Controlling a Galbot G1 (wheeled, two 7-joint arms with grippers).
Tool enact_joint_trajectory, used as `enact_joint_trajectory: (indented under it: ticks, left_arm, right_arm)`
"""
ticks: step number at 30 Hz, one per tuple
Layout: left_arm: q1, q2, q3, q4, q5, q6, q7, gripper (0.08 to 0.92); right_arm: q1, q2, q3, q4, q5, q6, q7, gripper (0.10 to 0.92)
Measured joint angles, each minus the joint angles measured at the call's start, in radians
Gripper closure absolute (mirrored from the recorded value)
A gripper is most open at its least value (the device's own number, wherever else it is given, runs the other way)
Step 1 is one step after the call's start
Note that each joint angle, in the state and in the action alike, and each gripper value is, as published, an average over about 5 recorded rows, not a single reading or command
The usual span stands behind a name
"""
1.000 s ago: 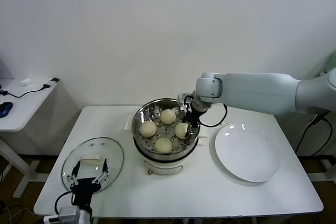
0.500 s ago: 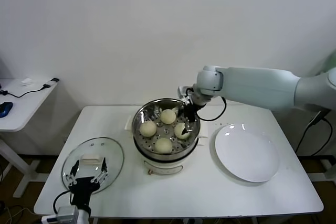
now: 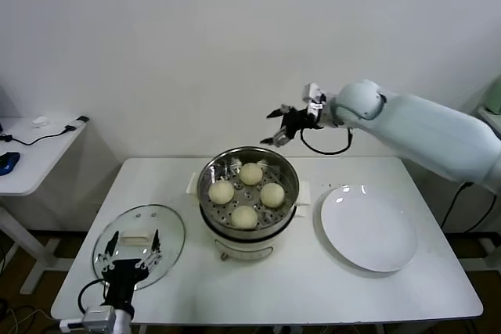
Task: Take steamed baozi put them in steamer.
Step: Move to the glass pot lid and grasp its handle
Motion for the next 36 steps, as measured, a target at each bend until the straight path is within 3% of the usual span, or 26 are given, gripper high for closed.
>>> enact_joint_trajectory:
  ticks: [9, 20, 28, 36]
  left_arm:
    - [-0.010, 0.022, -0.016, 0.030, 0.057, -0.022, -0.010, 0.177]
    - [-0.002, 0.050, -0.015, 0.068, 0.141, -0.068, -0.039, 0.177]
    - [-0.007, 0.089, -0.023, 0.138, 0.350, -0.134, -0.130, 0.177]
    - [-0.049, 0.145, -0.020, 0.287, 0.720, -0.181, -0.246, 0.177]
  right_arm:
    - [-0.545, -0.124, 0.597, 0.103, -0.112, 0.096, 0.253, 0.203]
    - [-1.247, -0.007, 1.260, 0.239, -0.204, 0.256, 0.345, 0.203]
    - [-1.618, 0.151, 1.460, 0.300, -0.281, 0.362, 0.396, 0.203]
    - [-1.778, 0.283, 1.512, 0.339, -0.372, 0.405, 0.423, 0.203]
